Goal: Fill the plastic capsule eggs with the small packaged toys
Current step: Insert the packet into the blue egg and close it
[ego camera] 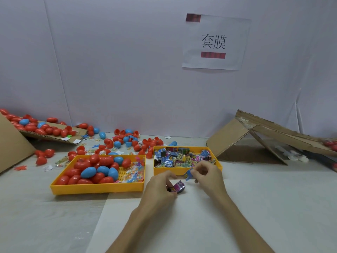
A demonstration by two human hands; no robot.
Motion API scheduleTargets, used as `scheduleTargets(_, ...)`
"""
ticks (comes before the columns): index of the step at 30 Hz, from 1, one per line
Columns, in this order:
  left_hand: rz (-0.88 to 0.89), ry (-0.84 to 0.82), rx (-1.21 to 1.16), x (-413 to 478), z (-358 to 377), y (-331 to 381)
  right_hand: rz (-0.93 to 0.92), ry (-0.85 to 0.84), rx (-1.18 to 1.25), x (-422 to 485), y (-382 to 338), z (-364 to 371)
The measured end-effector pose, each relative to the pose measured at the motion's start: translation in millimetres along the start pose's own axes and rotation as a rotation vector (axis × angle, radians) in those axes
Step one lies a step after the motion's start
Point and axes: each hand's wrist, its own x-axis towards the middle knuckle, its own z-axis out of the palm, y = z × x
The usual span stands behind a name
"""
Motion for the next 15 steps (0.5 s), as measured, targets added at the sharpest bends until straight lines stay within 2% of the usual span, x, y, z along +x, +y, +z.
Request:
scheduleTargets(3, -0.028, -0.055, -0.034, 0.7, -0.7, 3.5, 0.079, -0.011, 0.283, 4.0, 1.5, -8.2)
scheduleTargets(5, -0.027, -0.026, -0.099, 0.0, -1.4, 9.1, 0.122, -0.066, 0.407, 4.5, 0.2, -8.1)
scheduleTargets(9, 0.016, 0.096, -0.370, 1.0, -9.4, 18.8, 0.084, -0.208, 0.467, 2.3, -2.0, -4.2)
scheduleTargets(11, 0.036, 0.072, -0.453, -1.0, -12.8, 22.4, 0.057, -0.265, 0.473, 1.0, -3.3, -3.3)
scheduleTargets(15, 0.039, 0.015, -0.458, -4.0, -10.9, 22.8, 0.018, -0.334, 0.467, -1.1, -5.6, -1.4)
